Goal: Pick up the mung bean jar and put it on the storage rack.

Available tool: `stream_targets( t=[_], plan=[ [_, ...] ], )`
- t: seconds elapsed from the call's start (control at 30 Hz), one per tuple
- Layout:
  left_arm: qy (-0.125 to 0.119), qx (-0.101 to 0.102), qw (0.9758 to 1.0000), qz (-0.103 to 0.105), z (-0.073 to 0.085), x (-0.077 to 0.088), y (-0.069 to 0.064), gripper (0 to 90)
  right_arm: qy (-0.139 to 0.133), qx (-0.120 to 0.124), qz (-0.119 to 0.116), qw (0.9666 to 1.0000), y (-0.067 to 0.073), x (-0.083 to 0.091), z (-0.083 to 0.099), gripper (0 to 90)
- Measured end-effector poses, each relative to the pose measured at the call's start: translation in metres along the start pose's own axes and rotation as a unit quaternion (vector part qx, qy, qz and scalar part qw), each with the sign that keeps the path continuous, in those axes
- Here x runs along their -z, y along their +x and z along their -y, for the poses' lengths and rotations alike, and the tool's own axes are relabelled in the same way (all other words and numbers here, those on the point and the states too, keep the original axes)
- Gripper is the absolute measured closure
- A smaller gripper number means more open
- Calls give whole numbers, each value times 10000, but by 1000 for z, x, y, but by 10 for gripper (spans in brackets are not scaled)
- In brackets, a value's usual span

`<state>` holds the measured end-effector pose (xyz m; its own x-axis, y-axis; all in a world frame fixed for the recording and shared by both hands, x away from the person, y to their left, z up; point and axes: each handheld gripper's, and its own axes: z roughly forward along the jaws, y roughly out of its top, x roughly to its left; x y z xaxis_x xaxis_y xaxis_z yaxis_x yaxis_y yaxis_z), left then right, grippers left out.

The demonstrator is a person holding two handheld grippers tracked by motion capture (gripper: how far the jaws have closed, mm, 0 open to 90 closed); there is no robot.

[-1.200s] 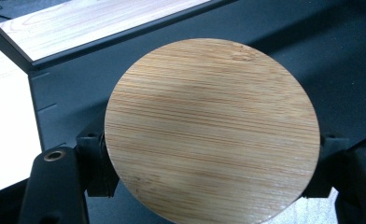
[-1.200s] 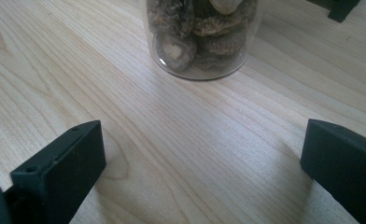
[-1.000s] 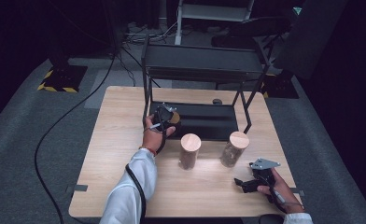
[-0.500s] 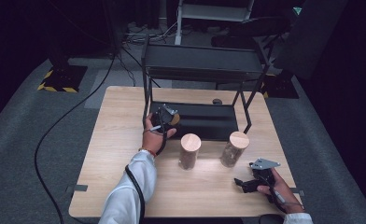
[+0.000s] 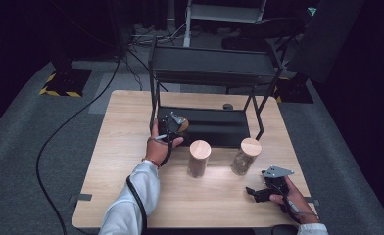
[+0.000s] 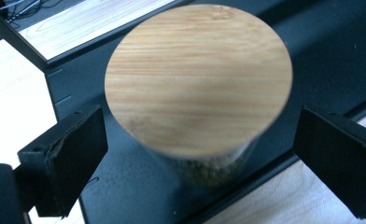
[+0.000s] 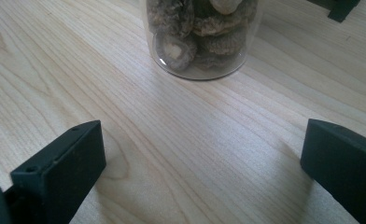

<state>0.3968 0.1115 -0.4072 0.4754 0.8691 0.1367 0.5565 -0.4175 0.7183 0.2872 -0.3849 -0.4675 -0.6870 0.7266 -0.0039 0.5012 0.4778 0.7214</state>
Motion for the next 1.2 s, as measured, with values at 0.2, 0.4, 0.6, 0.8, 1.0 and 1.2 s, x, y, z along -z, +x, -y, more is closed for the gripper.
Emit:
stream_targets(
  t=[0.2,0.4,0.6,0.8,1.0,1.2],
  plan=[
    [-45,-242,9997,-14,5,8,-5,28,-1,1,1,10000,0,0,0,0],
    [-99,-400,9991,42,14,18,-6,47,0,1,1,10000,0,0,0,0],
    [-212,-466,9986,122,26,26,-5,22,0,0,1,10000,0,0,0,0],
    [-232,-492,9984,142,37,33,-2,22,0,0,2,10000,0,0,0,0],
    [-282,-696,9971,120,48,43,-2,22,0,-1,1,10000,0,0,0,0],
    [-334,-851,9958,101,57,54,-4,22,0,1,2,10000,0,0,0,0]
  ],
)
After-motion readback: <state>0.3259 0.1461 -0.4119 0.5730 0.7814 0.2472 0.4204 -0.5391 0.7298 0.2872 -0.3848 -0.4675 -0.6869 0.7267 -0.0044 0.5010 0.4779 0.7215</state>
